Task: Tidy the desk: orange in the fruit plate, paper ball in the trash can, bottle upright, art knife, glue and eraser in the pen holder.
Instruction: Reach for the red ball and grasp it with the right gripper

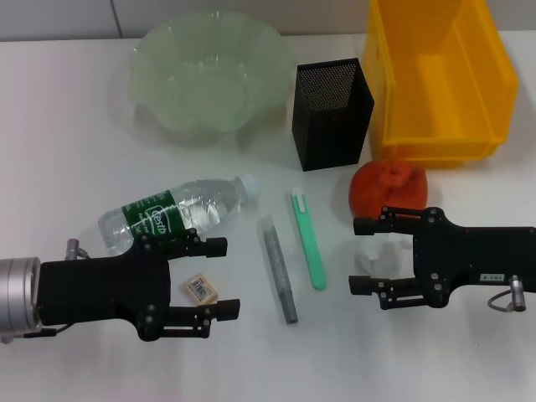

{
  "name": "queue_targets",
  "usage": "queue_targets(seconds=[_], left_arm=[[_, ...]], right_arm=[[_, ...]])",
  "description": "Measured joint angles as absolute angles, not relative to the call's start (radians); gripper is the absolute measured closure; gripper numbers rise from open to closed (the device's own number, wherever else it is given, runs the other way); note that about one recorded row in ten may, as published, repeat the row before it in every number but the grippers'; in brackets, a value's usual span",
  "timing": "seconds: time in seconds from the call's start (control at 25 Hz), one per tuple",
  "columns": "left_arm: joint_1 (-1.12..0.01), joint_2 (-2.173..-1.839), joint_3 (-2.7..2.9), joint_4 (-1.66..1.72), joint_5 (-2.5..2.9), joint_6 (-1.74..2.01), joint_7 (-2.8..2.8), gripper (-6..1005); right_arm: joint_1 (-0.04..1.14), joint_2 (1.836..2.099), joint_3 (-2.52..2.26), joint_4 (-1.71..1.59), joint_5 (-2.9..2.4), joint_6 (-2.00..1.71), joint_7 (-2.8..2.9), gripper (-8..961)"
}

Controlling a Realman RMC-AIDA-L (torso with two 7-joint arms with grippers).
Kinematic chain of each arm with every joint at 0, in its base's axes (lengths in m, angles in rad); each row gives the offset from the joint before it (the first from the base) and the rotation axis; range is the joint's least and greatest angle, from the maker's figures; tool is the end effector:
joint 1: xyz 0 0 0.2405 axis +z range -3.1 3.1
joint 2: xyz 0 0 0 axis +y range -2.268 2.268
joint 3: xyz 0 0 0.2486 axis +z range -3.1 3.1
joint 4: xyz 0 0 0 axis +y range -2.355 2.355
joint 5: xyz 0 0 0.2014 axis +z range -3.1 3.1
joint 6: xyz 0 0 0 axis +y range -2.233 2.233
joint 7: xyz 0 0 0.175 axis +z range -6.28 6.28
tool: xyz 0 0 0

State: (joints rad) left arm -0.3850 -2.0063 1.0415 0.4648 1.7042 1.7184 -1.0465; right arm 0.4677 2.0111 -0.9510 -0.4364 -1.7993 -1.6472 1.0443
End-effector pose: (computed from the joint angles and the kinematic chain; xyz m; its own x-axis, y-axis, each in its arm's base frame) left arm -0.2517 0.2496 -0.0426 0.7912 0.2181 0.5713 0.2581 -0.9660 0.0113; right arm 0.2483 0.2758 -0.0474 0.8293 -0.1943 -0.5240 -0.2511 -0.9672 -0.0388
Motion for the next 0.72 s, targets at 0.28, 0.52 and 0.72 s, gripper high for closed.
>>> queue_targets(seconds=[0.28, 0.52, 0.72], left_arm=[[-0.385, -2.007, 1.042, 0.471, 1.704, 1.719, -1.046, 188], [-0.385, -2.008, 1.042, 0.477, 1.704, 1.721, -1.048, 188], [-0.385, -2.007, 1.042, 0.477, 1.704, 1.721, -1.049, 189]], right_arm=[[0.47, 2.01, -0.951, -0.437, -1.799, -1.646, 1.046, 140], [0.472, 2.008, -0.951, -0.437, -1.801, -1.644, 1.05, 140], [0.474, 2.008, -0.954, -0.437, -1.802, -1.64, 1.053, 140]])
